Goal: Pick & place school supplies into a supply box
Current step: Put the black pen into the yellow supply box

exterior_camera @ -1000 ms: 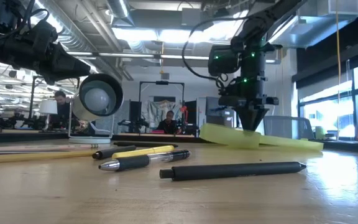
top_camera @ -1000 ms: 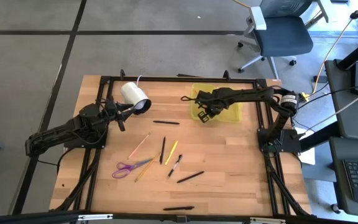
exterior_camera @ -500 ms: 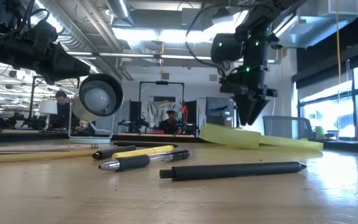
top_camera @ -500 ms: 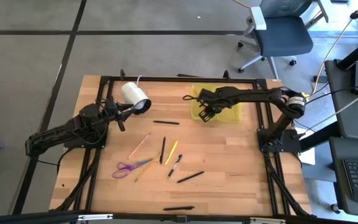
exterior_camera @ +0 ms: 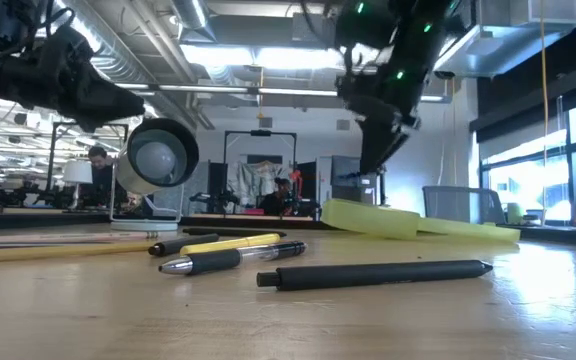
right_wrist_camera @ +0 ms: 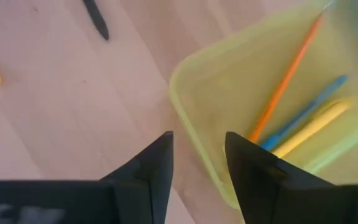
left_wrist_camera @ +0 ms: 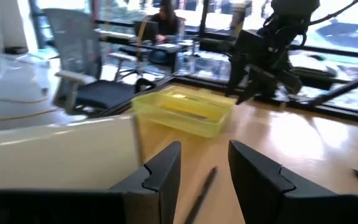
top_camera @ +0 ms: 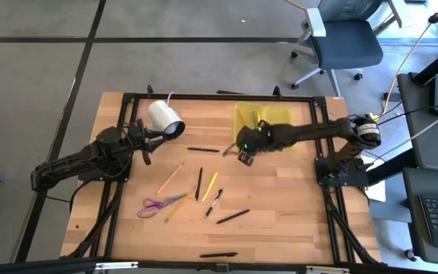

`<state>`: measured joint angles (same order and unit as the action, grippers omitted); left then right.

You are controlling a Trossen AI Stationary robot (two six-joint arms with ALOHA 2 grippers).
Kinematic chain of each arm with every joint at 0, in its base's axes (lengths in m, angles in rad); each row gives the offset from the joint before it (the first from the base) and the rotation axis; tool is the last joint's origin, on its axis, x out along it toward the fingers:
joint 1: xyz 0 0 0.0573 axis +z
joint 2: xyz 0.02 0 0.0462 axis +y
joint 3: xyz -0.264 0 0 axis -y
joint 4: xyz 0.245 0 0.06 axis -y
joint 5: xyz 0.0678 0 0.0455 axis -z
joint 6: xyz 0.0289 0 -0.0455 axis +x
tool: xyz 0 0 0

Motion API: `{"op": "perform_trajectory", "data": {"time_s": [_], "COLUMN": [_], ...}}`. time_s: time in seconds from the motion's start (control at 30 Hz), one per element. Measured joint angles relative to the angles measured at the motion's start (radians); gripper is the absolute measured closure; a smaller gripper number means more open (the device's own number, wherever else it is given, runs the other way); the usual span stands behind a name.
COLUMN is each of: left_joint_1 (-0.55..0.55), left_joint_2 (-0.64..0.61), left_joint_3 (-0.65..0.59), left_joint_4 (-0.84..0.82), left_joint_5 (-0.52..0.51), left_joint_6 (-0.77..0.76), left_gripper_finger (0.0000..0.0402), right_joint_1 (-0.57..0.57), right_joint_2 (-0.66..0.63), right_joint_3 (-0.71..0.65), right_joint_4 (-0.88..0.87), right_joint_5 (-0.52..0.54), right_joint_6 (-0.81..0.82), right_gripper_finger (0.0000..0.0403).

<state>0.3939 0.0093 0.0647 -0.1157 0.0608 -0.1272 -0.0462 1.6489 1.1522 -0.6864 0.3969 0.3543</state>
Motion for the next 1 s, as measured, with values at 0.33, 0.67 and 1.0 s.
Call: {"op": "perform_trajectory", "data": {"time_s": [0.33, 0.67, 1.0], "left_joint_1": [-0.087, -0.191, -0.249], "left_joint_2": [0.074, 0.512, 1.093], "left_joint_3": [0.06, 0.322, 0.655], "left_joint_4": [0.077, -0.074, -0.234], "left_joint_5": [0.082, -0.054, -0.091], "left_joint_6": [0.055, 0.108, 0.201], "left_gripper_finger": [0.0274, 0.0274, 0.0274], "right_joint_1": [0.264, 0.302, 0.293], "right_joint_2": [-0.086, -0.273, -0.316], "right_joint_3": [-0.132, -0.428, -0.578], "right_joint_4": [0.016, 0.544, 0.909], "right_joint_5": [0.15, 0.02, 0.0], "right_joint_6": [0.036, -0.023, -0.1], "right_gripper_finger": [0.0254, 0.0253, 0.0253]}}
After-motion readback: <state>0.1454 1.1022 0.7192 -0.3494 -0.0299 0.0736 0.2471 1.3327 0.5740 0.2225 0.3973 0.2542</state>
